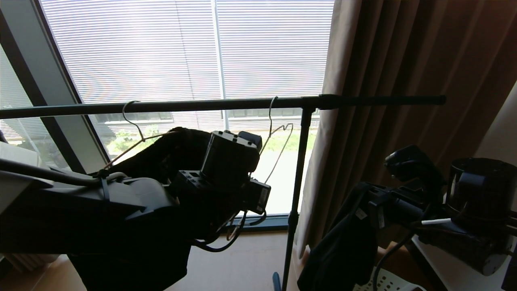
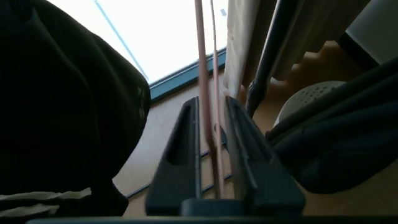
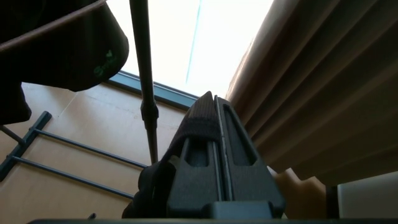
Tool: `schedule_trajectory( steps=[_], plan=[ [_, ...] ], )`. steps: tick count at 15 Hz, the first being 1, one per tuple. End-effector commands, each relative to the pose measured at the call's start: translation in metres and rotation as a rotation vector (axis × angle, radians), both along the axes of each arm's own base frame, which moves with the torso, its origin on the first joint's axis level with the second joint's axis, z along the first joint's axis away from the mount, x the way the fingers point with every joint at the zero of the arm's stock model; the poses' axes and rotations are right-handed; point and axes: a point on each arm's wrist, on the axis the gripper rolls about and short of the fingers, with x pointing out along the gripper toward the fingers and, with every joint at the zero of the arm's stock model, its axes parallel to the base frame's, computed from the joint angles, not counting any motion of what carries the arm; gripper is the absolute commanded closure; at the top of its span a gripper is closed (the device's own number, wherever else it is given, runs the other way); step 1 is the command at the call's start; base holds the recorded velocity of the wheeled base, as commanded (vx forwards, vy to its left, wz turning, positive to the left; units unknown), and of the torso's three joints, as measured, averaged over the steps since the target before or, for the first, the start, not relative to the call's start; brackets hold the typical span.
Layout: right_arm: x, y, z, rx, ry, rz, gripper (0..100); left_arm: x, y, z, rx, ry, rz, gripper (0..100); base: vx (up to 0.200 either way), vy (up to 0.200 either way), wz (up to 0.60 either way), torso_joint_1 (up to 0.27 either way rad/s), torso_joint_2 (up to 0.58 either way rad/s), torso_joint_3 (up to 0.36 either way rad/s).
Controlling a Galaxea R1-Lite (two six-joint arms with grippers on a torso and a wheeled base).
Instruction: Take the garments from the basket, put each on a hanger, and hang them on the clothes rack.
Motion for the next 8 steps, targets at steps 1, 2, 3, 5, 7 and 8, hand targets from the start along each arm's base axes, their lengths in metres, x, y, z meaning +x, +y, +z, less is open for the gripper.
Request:
schedule_trajectory(
  steps=[1,2,3,5,7,8],
  plan=[
    [0.000,0.000,0.000,0.000,0.000,0.001,100,-0.004,0.006,0.008,-0.013,-0.014,0.003,100,0.000,0.000,0.00,0.000,0.00,0.000],
    [0.000,0.000,0.000,0.000,0.000,0.001,100,-0.006,0.008,0.010,-0.015,-0.017,0.005,100,0.000,0.000,0.00,0.000,0.00,0.000],
    [0.000,0.000,0.000,0.000,-0.001,0.001,100,-0.008,0.011,0.014,-0.024,-0.025,0.006,100,0.000,0.000,0.00,0.000,0.00,0.000],
    [0.000,0.000,0.000,0.000,-0.002,-0.001,100,-0.012,0.015,0.021,-0.034,-0.038,0.007,100,0.000,0.000,0.00,0.000,0.00,0.000],
    [0.000,0.000,0.000,-0.001,0.000,-0.001,100,-0.019,0.021,0.033,-0.054,-0.064,0.004,100,0.000,0.000,0.00,0.000,0.00,0.000],
    [0.000,0.000,0.000,-0.001,0.000,-0.001,100,-0.020,0.022,0.034,-0.055,-0.065,0.004,100,0.000,0.000,0.00,0.000,0.00,0.000]
  ],
)
